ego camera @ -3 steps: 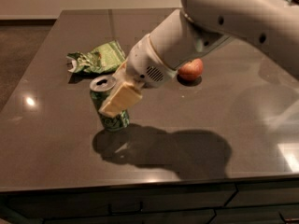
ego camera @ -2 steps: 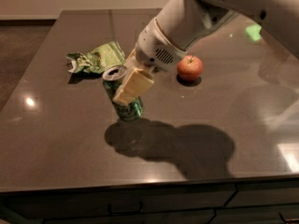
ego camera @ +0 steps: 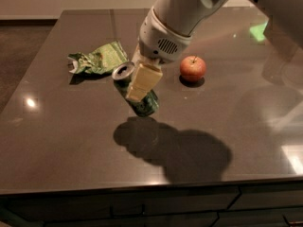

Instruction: Knock green can over

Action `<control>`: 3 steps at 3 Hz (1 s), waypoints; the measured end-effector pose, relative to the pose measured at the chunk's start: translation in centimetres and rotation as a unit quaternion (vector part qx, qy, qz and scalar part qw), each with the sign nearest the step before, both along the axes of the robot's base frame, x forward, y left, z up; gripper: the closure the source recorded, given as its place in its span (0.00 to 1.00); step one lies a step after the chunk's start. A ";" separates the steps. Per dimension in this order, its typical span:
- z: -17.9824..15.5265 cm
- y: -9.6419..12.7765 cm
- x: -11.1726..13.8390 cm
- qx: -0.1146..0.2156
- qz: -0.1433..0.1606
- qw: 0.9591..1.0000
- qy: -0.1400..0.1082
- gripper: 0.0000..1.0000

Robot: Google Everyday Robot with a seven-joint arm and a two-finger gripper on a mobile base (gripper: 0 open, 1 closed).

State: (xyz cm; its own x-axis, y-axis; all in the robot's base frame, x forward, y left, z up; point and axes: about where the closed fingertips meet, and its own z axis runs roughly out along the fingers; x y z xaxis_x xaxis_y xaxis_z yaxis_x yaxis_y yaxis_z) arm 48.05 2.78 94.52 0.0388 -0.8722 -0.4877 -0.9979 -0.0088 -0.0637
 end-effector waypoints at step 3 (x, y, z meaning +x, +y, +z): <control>-0.6 0.7 -0.4 -0.132 0.044 0.988 -0.059 0.93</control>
Offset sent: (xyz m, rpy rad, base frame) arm -0.0054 0.0032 -0.0079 -0.3074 -0.1333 0.0924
